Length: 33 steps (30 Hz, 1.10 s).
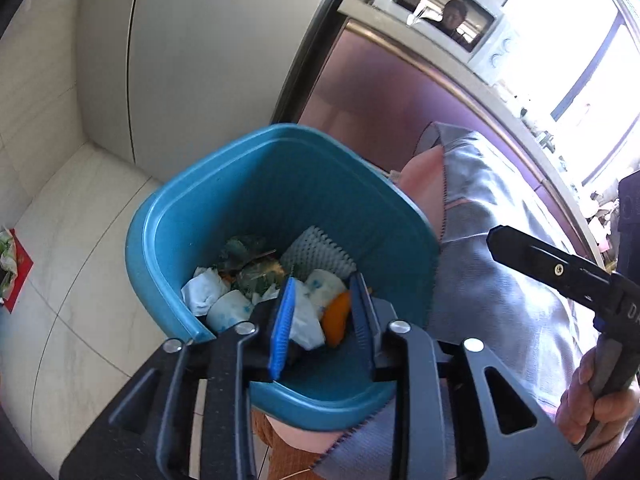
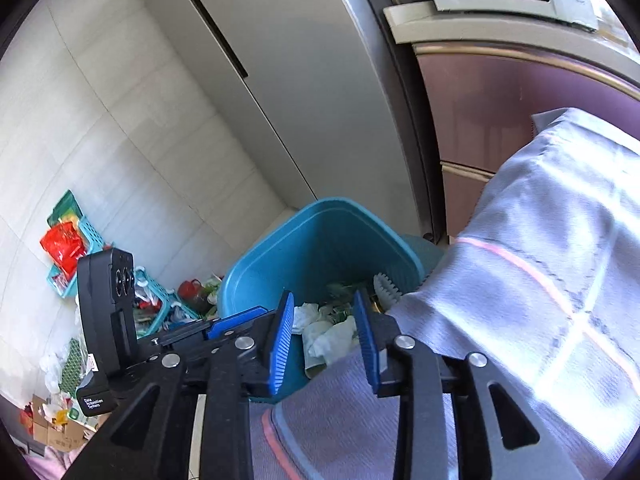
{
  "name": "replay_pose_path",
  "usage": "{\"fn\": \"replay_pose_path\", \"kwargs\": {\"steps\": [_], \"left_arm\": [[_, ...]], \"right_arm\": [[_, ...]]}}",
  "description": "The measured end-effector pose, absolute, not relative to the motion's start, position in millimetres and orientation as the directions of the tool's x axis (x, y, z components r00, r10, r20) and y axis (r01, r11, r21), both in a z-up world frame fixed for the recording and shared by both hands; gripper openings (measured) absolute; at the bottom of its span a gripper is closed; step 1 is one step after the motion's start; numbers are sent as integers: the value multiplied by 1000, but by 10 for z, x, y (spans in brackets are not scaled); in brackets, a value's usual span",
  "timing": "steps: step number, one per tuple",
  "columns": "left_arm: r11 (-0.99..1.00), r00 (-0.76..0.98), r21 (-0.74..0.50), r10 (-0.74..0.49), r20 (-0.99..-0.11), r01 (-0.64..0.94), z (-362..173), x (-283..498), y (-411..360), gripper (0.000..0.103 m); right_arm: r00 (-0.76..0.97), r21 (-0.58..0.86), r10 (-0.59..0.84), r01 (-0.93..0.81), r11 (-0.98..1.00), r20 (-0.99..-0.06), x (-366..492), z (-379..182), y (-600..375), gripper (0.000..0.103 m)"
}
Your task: Collect trash
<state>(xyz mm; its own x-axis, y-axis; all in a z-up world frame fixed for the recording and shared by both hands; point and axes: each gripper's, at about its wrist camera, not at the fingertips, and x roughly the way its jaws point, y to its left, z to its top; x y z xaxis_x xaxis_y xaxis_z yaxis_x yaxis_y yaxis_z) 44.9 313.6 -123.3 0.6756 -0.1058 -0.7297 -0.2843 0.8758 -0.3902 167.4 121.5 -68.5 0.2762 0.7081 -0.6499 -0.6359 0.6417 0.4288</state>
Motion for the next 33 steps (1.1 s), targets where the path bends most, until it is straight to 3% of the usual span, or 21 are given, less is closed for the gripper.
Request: {"fn": "replay_pose_path", "kwargs": {"steps": [5, 7, 9, 12, 14, 21, 33], "left_arm": [[906, 735, -365, -98, -671, -213, -943, 318, 2932, 46], [920, 762, -350, -97, -640, -177, -810, 251, 2810, 52], [933, 785, -332, -98, -611, -141, -693, 179, 2689, 67], [948, 821, -304, -101, -562, -91, -539, 80, 2475, 87], [960, 843, -271, -90, -531, -67, -450, 3, 2320, 98], [980, 884, -194, -60, -463, -35, -255, -145, 1828, 98], [993, 939, -113, -28, -342, -12, -6, -318, 1118, 98]], "right_arm": [[318, 427, 734, -648, 630, -601, 1515, -538, 940, 36], [354, 408, 733, -652, 638, -581, 1415, -472, 791, 48], [394, 387, 729, -654, 650, -559, 1324, -407, 630, 54], [471, 354, 708, -636, 686, -526, 1166, -325, 337, 71], [530, 318, 678, -616, 721, -509, 1057, -295, 160, 76], [715, 234, 557, -507, 829, -423, 663, -244, -438, 96], [876, 165, 339, -300, 940, -342, 191, -247, -1212, 96]]}}
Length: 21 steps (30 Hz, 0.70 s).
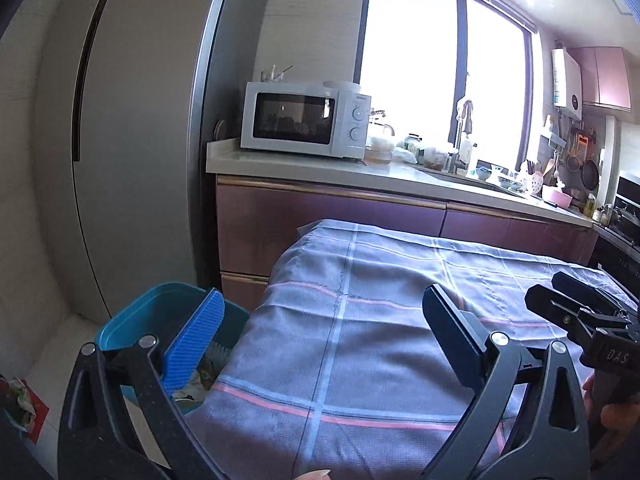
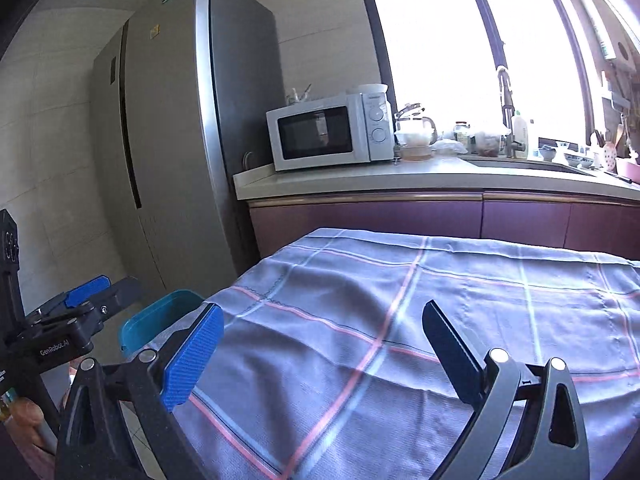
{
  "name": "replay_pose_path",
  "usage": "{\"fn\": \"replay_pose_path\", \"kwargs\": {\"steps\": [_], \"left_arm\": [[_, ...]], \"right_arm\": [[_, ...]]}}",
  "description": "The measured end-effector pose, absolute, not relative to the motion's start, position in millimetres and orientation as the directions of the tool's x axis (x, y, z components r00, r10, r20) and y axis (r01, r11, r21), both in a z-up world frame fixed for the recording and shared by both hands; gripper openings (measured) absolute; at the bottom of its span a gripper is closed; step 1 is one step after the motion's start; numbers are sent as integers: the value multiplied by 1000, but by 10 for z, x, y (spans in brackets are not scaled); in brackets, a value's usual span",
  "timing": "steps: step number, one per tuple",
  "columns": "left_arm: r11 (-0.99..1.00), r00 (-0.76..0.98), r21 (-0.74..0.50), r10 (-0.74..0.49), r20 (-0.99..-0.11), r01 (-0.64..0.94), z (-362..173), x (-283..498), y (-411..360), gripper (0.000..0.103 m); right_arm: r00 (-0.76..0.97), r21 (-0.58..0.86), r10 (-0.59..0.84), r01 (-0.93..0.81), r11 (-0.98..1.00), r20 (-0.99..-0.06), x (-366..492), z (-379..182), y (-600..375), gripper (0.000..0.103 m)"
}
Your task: Collect trash
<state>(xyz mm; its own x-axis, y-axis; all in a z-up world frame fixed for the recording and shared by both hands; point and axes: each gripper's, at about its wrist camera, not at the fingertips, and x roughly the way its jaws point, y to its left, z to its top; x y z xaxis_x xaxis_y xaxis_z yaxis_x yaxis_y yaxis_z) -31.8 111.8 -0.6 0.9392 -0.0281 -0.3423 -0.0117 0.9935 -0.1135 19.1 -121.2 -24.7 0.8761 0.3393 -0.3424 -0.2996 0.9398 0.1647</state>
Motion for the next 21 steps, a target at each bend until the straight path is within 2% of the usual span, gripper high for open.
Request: {"fn": "replay_pose_path", "kwargs": {"steps": [7, 21], "left_arm": [[998, 961, -65, -37, -273, 20, 76, -453, 813, 98], [998, 970, -35, -67, -234, 61, 109, -579, 545, 98]], "right_arm": [[923, 163, 252, -212, 964, -290, -13, -226, -1495, 96], [951, 164, 181, -142, 976, -250, -222, -200, -1723, 96]]}}
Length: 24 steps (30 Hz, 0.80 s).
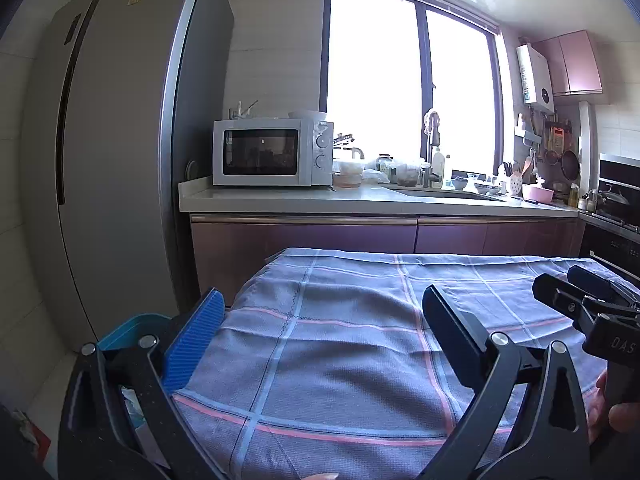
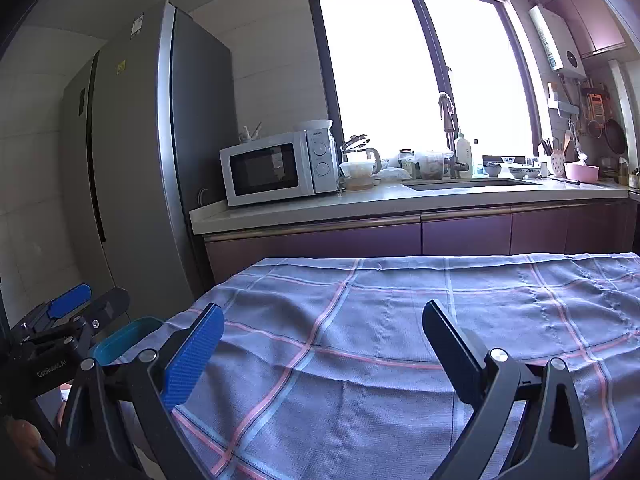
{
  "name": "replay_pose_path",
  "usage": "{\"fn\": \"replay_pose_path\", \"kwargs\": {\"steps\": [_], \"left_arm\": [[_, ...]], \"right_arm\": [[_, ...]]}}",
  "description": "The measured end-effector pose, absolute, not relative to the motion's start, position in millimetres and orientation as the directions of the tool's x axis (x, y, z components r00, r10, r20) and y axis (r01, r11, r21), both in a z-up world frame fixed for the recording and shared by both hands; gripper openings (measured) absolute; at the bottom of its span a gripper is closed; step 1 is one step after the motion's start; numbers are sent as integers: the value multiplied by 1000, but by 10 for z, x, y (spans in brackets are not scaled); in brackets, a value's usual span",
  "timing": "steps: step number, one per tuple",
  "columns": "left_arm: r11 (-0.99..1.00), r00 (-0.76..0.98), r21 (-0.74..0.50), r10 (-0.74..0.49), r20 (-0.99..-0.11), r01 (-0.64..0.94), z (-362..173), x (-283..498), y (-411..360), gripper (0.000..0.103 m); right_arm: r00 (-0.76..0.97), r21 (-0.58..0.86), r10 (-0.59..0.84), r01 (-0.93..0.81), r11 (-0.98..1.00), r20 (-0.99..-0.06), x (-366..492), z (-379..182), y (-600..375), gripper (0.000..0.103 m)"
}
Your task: Collect trash
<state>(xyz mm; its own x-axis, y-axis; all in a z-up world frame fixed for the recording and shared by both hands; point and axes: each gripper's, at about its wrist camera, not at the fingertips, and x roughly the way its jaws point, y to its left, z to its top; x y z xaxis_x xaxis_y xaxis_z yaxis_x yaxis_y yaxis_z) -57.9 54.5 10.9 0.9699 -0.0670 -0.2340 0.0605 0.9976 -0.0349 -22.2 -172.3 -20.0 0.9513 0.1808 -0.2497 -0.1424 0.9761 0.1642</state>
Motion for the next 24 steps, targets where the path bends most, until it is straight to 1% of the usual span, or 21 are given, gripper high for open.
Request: {"fn": "replay_pose_path", "kwargs": {"steps": [24], "left_arm": [[998, 976, -20, -69, -209, 66, 121, -602, 526, 98]], "right_arm": [[959, 164, 159, -122, 979, -235, -295, -182, -1823, 96]]}}
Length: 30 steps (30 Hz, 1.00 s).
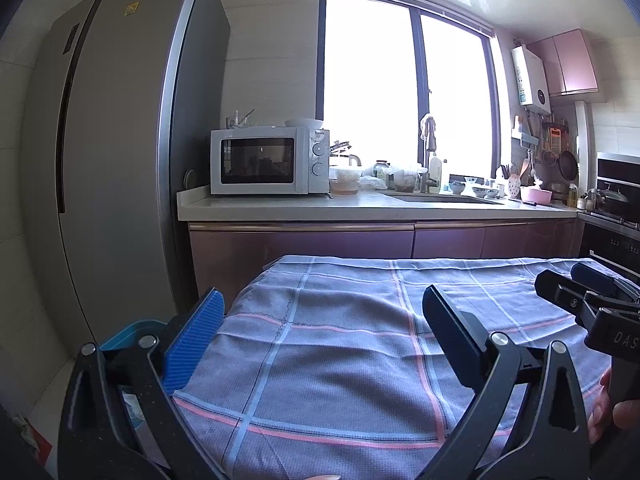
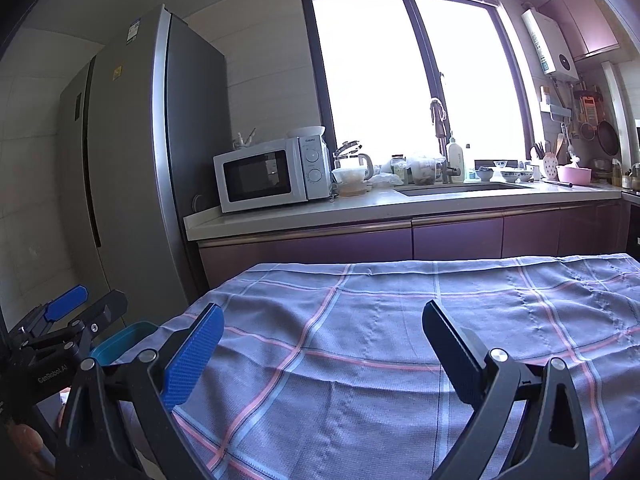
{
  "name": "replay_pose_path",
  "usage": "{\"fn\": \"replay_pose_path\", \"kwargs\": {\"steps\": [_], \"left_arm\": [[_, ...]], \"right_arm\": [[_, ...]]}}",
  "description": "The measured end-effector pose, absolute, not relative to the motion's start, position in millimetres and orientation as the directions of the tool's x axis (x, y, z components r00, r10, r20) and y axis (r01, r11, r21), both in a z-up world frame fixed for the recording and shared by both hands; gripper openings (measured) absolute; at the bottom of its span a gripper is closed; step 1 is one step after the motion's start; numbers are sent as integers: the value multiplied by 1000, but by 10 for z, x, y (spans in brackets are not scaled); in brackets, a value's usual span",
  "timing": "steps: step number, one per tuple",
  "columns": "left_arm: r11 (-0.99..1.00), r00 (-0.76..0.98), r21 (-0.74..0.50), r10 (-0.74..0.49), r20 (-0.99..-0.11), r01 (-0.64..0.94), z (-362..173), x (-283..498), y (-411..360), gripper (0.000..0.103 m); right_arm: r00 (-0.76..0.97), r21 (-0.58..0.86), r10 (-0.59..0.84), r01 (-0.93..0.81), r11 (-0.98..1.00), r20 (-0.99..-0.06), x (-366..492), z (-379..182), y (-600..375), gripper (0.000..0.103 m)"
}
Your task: Collect trash
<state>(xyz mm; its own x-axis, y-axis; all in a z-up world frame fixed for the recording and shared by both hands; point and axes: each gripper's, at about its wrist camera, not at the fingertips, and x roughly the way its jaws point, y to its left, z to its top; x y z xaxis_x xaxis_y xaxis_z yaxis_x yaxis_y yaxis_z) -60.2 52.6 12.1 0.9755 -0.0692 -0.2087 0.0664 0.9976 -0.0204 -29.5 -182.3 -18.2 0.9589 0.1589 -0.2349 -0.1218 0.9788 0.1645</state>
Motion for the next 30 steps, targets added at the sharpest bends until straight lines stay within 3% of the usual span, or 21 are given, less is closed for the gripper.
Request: {"fn": "replay_pose_path", "kwargs": {"steps": [30], "left_arm": [[999, 979, -20, -44, -201, 41, 129, -606, 543, 98]], "right_arm": [[957, 169, 154, -115, 979, -247, -268, -185, -1836, 96]]}}
